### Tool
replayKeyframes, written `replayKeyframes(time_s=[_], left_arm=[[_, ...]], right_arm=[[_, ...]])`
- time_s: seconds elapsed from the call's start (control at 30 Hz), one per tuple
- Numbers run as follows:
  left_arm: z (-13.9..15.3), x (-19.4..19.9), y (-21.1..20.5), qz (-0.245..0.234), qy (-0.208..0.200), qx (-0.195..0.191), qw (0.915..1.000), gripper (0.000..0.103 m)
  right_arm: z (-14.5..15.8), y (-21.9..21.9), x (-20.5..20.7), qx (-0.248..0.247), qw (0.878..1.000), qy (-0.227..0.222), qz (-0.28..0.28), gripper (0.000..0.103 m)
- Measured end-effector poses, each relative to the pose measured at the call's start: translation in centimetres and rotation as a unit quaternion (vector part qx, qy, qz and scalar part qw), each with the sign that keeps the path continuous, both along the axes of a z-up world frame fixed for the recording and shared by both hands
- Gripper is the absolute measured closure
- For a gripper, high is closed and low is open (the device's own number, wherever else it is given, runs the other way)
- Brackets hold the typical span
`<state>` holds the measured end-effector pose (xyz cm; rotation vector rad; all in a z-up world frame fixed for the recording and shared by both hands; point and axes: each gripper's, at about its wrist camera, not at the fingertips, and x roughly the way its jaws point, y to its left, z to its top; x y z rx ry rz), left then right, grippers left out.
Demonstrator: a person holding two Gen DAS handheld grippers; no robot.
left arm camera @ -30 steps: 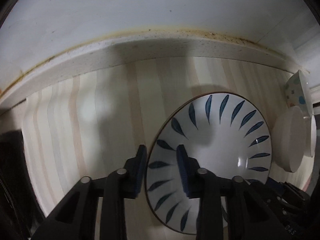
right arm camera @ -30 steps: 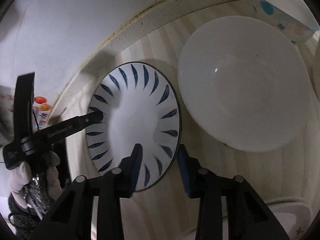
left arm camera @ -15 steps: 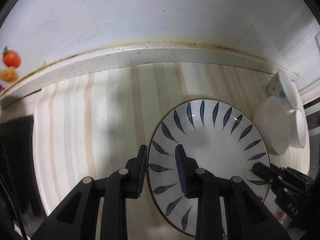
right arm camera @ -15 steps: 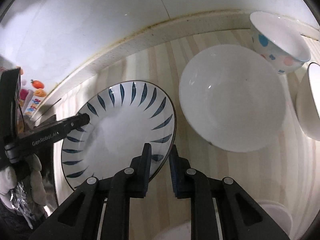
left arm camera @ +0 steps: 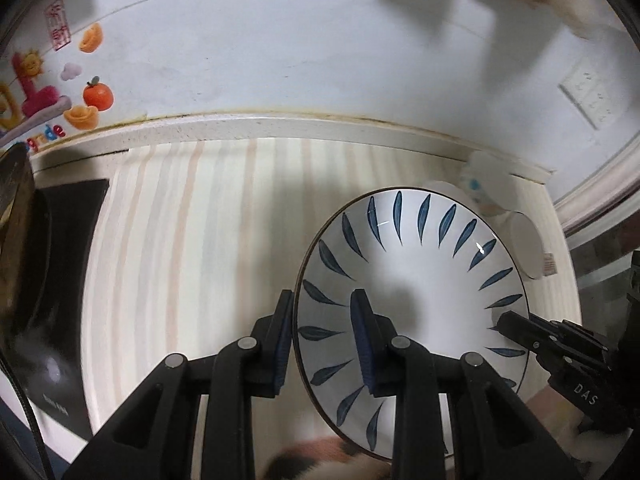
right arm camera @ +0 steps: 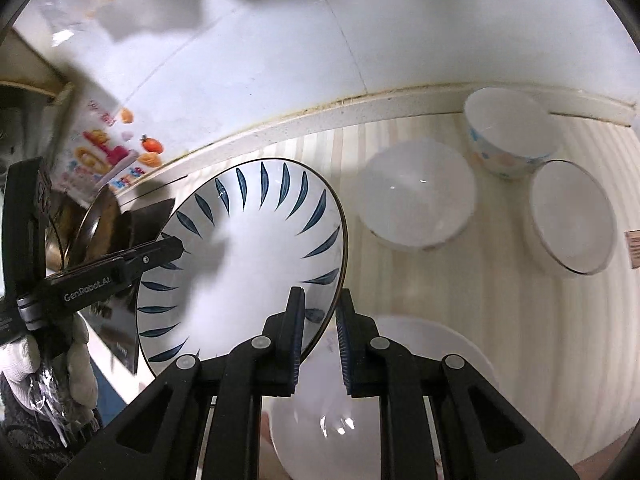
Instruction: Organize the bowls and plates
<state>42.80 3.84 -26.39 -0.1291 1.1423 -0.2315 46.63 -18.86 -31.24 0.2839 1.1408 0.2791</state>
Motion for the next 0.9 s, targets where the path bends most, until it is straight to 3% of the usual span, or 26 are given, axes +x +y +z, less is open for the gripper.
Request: replayKeyframes(time_s=[0.2, 0.33, 0.67, 0.9], left_arm=[[0.1, -4.0, -2.8, 0.003, 0.005, -0.009, 0.9999, 0.078], [-1.4, -6.1, -4.9, -0.003, 0.023, -0.002, 0.9997, 0.077], [-7.8, -7.6, -8.7, -0.015, 0.089, 0.041, 0.9951, 0.078], [-9.4, -7.6, -10.5, -0.02, 0.099, 0.065, 0.9928, 0.077]], right_arm=[[1.3, -3.5, -4.6, -0.003, 1.0, -0.002, 0.014, 0.085], [0.4, -5.4, -7.1, -0.005, 1.0, 0.006, 0.018, 0.085], [-5.8, -8.5, -9.6, -0.012, 0.998, 0.054, 0.026, 0.085], [-8.1, -9.8, -9.8, -0.019, 0.998, 0.062, 0.022, 0.085]])
